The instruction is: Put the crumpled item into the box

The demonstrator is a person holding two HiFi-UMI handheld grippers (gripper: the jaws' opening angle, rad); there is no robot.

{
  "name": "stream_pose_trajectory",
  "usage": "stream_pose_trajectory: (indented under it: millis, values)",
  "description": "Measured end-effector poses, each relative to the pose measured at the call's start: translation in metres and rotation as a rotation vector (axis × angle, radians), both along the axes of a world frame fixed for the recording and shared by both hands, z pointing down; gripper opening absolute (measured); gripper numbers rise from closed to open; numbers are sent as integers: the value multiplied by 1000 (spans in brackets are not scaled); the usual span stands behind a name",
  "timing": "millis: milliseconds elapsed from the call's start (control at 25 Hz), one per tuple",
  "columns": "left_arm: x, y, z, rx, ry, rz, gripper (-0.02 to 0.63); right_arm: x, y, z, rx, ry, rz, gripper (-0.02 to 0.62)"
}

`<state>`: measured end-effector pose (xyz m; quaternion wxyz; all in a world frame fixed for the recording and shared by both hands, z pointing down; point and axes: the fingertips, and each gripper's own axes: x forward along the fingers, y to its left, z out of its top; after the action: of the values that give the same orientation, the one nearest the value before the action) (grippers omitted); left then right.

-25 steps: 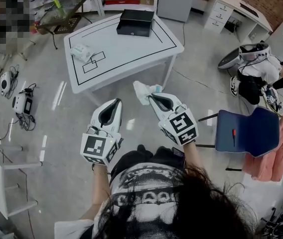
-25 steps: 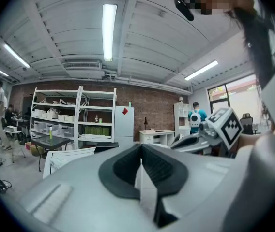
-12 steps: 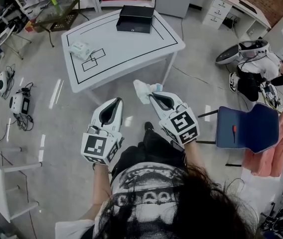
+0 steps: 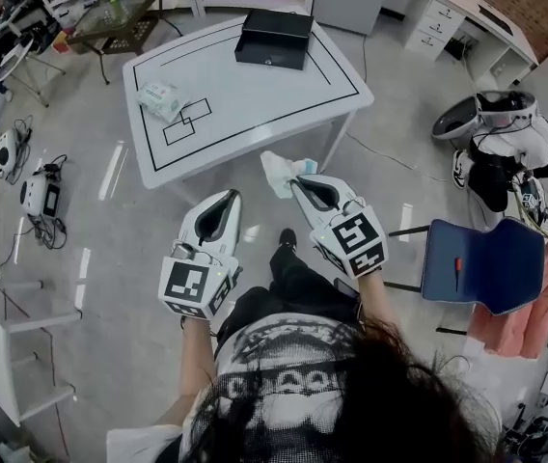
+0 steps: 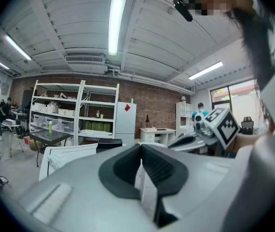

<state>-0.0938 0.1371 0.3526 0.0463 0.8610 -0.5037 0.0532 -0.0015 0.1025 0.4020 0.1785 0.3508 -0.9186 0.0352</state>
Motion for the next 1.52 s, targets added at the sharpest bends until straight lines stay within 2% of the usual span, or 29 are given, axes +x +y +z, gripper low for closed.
stream_pose_trajectory:
  millis: [440, 680, 1120, 1520]
  values:
    - [6, -131, -4, 14, -2, 5, 0, 0, -128, 2, 0, 0, -21, 8]
    - [18, -185, -4, 6, -3, 9, 0, 9, -181, 3, -7, -2, -22, 8]
    - [40, -243, -3, -6, -33, -9, 0, 27, -242, 7, -7, -31, -39, 8]
    - [44, -261, 3, -34, -49, -38, 0, 25, -265, 17, -41, -47, -77, 8]
